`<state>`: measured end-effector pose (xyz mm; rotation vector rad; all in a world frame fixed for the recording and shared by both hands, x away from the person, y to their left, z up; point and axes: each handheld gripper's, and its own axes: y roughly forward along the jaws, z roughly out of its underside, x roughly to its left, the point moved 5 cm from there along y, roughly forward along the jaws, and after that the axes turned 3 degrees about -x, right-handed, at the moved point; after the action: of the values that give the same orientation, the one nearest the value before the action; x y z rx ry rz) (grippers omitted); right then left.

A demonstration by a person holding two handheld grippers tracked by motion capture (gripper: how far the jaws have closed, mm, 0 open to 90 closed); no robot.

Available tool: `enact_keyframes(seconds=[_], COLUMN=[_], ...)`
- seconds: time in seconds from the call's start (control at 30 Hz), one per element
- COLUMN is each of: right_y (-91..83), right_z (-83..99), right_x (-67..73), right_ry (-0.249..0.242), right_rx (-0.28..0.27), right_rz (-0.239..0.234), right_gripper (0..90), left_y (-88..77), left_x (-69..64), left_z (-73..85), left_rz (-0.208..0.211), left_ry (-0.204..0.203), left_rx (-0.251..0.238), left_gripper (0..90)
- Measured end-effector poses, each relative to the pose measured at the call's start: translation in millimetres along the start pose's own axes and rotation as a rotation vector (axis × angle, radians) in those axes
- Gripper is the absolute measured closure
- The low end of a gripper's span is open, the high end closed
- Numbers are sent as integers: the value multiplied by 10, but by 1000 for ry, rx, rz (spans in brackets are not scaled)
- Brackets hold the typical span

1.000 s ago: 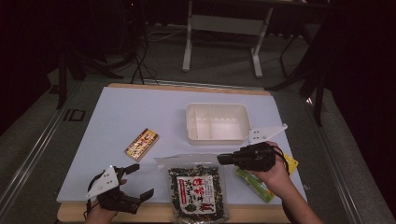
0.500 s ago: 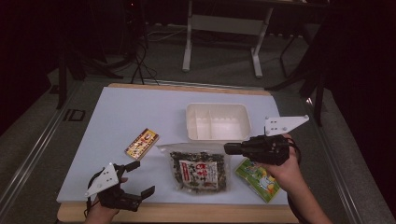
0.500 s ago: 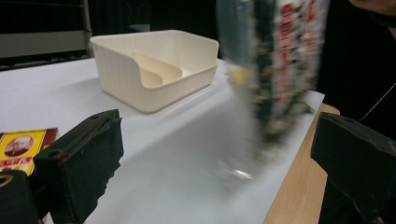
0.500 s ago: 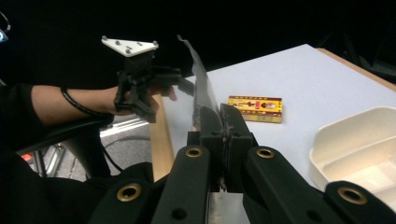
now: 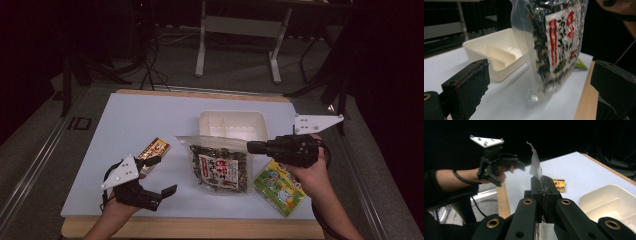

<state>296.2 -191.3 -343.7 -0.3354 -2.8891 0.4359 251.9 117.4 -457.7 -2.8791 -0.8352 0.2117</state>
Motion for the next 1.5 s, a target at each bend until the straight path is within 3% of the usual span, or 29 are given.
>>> enact_keyframes(seconds=[0.3,0.4,0.43,0.6,0.7,0.77,0.8,0.83,0.93,1.0,1.1,1.33,1.5], right_y=[-34,-34,-36,-20,-12,-10,-7,7,15,-2,-39,-69,-81], right_z=[-95,-97,-106,-129,-140,-143,-144,-139,-134,-138,-134,-108,-73], right_x=[36,32,26,42,45,45,47,46,50,44,26,-17,-51], right_ry=[-21,-19,-22,-30,-32,-33,-31,-32,-32,-33,-27,-23,-29], right_rx=[-13,-14,-18,-14,-17,-18,-18,-14,-13,-19,-24,-31,-18], right_rz=[-2,-4,-5,-8,-9,-9,-13,-16,-20,-16,-16,1,33], right_gripper=[898,898,898,898,898,898,898,898,898,898,897,896,888], left_y=[308,381,397,506,553,562,574,569,556,531,484,469,461], left_x=[46,76,88,135,139,143,157,159,168,184,211,195,177], left_z=[-222,-259,-268,-284,-288,-285,-290,-299,-321,-340,-386,-403,-413], left_rz=[100,102,116,155,178,186,221,234,264,302,347,385,375], left_ry=[0,-9,-23,-46,-43,-40,-52,-50,-35,-51,-68,-23,-19], left_rx=[26,42,39,76,82,84,69,60,58,49,21,24,32], left_gripper=[65,79,148,165,235,321,321,424,472,519,676,727,739])
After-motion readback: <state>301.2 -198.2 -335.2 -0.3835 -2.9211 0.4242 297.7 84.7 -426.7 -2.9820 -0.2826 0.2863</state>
